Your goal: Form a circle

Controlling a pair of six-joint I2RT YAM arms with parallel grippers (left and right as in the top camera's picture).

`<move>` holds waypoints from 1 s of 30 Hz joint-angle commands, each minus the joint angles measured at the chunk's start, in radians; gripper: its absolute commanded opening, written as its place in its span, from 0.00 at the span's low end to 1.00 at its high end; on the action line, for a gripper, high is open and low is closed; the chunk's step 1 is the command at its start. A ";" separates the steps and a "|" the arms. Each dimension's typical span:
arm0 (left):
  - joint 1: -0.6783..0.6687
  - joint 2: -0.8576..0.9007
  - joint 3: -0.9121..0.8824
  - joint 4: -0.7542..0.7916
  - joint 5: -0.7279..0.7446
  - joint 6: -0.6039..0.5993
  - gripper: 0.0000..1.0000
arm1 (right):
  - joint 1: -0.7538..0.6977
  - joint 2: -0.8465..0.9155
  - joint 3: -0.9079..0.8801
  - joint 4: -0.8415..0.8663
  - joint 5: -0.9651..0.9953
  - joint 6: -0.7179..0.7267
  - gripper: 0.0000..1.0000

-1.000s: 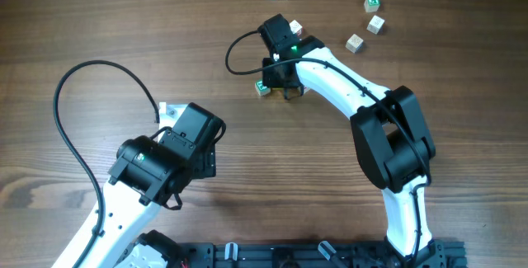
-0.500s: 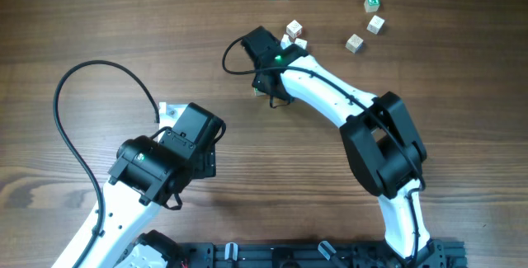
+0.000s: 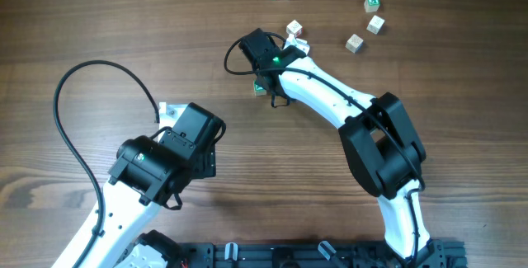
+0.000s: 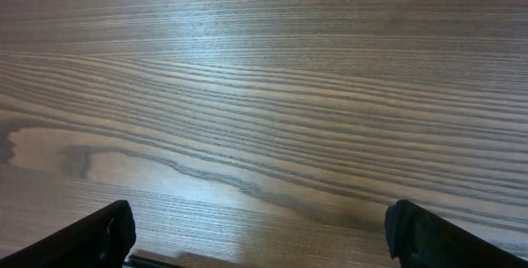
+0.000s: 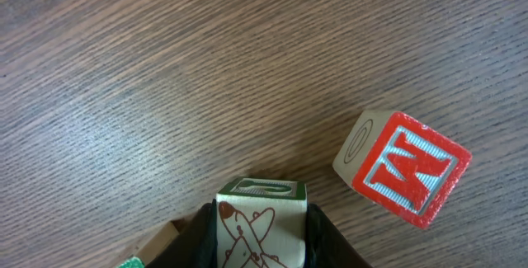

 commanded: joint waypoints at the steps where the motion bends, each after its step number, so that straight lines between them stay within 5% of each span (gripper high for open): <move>1: 0.005 -0.007 -0.002 0.000 0.009 -0.014 1.00 | -0.007 0.001 -0.015 0.006 0.031 0.023 0.12; 21: 0.005 -0.007 -0.002 0.000 0.009 -0.014 1.00 | -0.009 0.002 -0.015 -0.027 0.032 0.070 0.17; 30: 0.005 -0.007 -0.002 0.000 0.009 -0.014 1.00 | -0.010 0.007 -0.015 -0.026 0.043 0.071 0.27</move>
